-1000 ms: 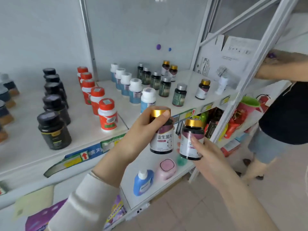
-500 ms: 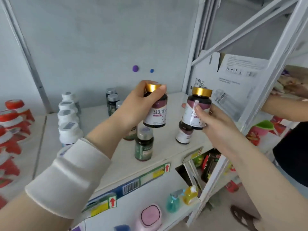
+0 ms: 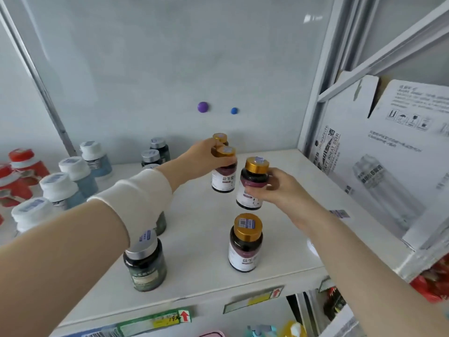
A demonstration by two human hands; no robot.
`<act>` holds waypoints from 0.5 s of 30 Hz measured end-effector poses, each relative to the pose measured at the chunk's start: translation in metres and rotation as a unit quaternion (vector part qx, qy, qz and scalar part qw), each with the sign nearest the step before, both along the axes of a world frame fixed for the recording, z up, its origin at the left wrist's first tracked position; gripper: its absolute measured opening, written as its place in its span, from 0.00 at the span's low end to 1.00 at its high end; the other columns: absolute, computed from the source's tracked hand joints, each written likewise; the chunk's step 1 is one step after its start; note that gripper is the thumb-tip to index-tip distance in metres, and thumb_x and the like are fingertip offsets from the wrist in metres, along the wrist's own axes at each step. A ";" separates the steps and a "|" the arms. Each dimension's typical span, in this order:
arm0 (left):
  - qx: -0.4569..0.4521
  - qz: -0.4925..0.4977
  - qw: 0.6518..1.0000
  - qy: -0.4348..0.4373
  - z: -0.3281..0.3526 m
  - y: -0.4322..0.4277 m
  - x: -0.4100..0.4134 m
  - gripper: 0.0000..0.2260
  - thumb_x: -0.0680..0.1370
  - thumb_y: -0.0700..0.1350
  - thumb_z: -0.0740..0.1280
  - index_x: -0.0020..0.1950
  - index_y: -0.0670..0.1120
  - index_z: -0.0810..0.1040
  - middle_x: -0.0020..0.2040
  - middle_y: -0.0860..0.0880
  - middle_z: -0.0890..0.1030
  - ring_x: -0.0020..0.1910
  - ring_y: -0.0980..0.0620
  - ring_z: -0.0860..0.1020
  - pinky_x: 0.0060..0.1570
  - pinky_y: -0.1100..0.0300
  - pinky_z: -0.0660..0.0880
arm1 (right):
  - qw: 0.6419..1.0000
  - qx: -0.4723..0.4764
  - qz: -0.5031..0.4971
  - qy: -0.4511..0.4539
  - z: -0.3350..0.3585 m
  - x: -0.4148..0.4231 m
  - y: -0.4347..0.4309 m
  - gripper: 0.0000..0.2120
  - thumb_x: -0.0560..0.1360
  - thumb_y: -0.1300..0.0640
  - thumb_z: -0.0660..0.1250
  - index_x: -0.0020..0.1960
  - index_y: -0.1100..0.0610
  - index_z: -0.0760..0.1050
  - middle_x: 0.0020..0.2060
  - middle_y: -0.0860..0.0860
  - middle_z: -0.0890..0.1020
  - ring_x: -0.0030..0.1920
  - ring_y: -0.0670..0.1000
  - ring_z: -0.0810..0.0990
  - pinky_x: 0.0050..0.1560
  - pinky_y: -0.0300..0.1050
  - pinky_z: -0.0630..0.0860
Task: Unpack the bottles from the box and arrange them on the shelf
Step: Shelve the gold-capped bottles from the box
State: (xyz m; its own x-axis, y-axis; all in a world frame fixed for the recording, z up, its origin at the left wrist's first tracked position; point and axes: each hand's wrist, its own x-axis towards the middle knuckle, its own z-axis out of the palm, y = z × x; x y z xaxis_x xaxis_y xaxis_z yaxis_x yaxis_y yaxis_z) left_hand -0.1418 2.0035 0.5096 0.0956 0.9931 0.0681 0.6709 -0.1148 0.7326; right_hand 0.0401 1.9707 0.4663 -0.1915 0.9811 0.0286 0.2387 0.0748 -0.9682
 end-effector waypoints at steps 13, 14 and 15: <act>-0.043 -0.065 0.980 0.185 -0.020 0.025 0.002 0.20 0.75 0.56 0.67 0.61 0.47 0.70 0.54 0.49 0.76 0.50 0.52 0.75 0.47 0.62 0.70 | 0.989 -0.024 0.064 -0.134 -0.025 -0.018 0.013 0.29 0.64 0.58 0.77 0.60 0.52 0.68 0.56 0.50 0.76 0.55 0.53 0.78 0.56 0.48 0.76; -0.040 -0.067 0.979 0.187 -0.020 0.025 0.002 0.20 0.75 0.56 0.67 0.62 0.46 0.70 0.53 0.49 0.75 0.49 0.52 0.74 0.44 0.64 0.69 | 0.988 -0.024 0.064 -0.136 -0.026 -0.018 0.013 0.29 0.64 0.58 0.77 0.60 0.52 0.68 0.55 0.50 0.76 0.55 0.53 0.77 0.56 0.48 0.76; -0.038 -0.069 0.979 0.189 -0.019 0.026 0.003 0.20 0.75 0.55 0.67 0.62 0.46 0.69 0.53 0.50 0.75 0.49 0.52 0.73 0.41 0.66 0.69 | 0.987 -0.022 0.066 -0.142 -0.027 -0.018 0.013 0.28 0.65 0.58 0.77 0.59 0.51 0.67 0.55 0.49 0.75 0.55 0.52 0.77 0.55 0.46 0.76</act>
